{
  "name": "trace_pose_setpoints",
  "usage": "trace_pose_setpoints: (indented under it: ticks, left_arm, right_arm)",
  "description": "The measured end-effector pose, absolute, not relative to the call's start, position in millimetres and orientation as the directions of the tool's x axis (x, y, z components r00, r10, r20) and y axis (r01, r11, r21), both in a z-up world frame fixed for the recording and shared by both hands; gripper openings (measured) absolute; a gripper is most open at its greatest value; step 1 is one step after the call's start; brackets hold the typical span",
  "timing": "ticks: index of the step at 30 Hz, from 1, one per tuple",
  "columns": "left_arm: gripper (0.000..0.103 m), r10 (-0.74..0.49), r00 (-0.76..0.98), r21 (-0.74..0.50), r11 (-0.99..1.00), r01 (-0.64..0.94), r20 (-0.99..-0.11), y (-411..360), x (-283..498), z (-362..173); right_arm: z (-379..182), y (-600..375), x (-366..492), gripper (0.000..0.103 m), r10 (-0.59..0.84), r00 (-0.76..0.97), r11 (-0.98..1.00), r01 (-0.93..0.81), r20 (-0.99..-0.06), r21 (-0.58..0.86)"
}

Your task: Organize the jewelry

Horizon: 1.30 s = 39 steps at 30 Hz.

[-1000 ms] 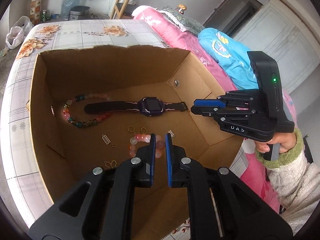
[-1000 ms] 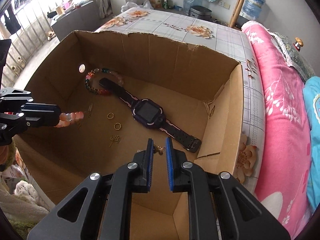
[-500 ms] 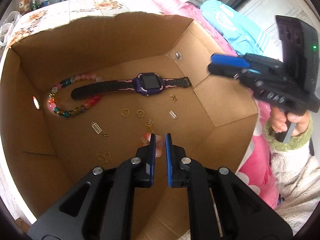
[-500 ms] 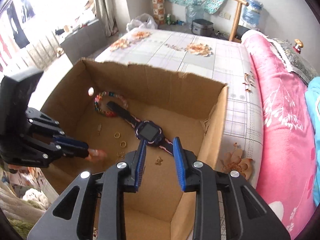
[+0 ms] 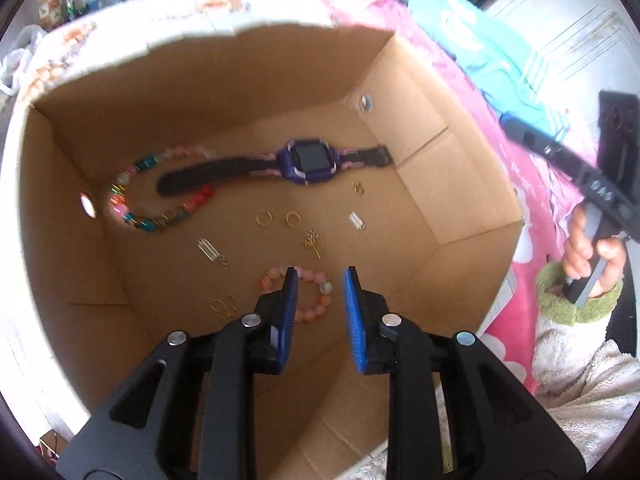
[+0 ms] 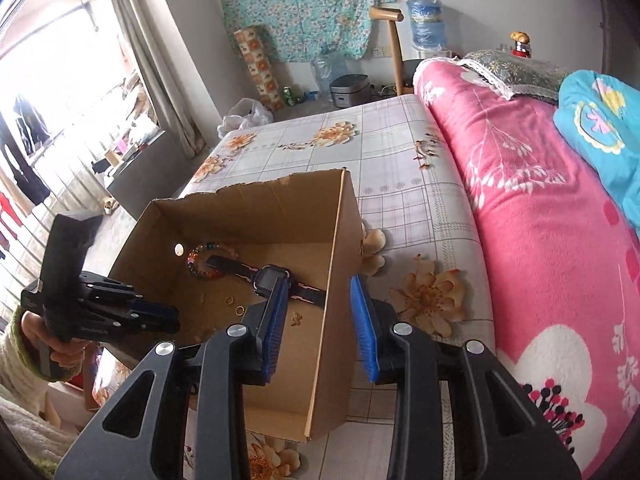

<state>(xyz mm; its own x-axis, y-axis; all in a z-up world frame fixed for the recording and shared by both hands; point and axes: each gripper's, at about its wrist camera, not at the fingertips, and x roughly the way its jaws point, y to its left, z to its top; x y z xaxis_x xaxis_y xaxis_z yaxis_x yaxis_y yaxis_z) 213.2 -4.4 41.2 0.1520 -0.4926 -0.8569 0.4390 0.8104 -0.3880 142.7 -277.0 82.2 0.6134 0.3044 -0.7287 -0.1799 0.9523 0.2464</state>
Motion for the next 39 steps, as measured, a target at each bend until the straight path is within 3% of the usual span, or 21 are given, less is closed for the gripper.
trace_pose_setpoints:
  ticks: [7, 11, 18, 23, 29, 39]
  left_arm:
    - [0.059, -0.413, 0.489, -0.255, 0.898, 0.358, -0.768, 41.3, 174.7, 99.1]
    - [0.069, -0.332, 0.606, -0.232, 0.943, 0.241, -0.723, 72.1, 157.8, 108.1]
    - [0.070, -0.375, 0.513, -0.401, 0.914, 0.064, -0.773, 105.7, 156.5, 55.1]
    - [0.070, -0.508, 0.437, -0.544, 0.837, 0.048, -0.742, 93.2, 153.6, 23.7]
    - [0.071, -0.446, 0.465, -0.472, 0.879, 0.066, -0.765, 73.2, 144.0, 25.8]
    - [0.071, -0.493, 0.456, -0.519, 0.851, 0.077, -0.741, 80.9, 109.6, 27.2]
  right_arm:
    - [64.9, -298.4, 126.5, 0.039, 0.291, 0.638, 0.943, -0.064, -0.713, 0.328]
    - [46.1, -305.4, 121.5, 0.041, 0.338, 0.611, 0.911, -0.022, -0.716, 0.411]
    - [21.4, -290.1, 120.6, 0.042, 0.454, 0.520, 0.865, -0.061, -0.724, 0.498]
    - [22.4, -277.4, 118.5, 0.045, 0.419, 0.516, 0.893, -0.084, -0.747, 0.442]
    - [23.6, -277.5, 115.5, 0.045, 0.416, 0.508, 0.892, -0.065, -0.754, 0.448]
    - [26.2, -276.2, 82.0, 0.045, 0.384, 0.524, 0.905, -0.050, -0.761, 0.422]
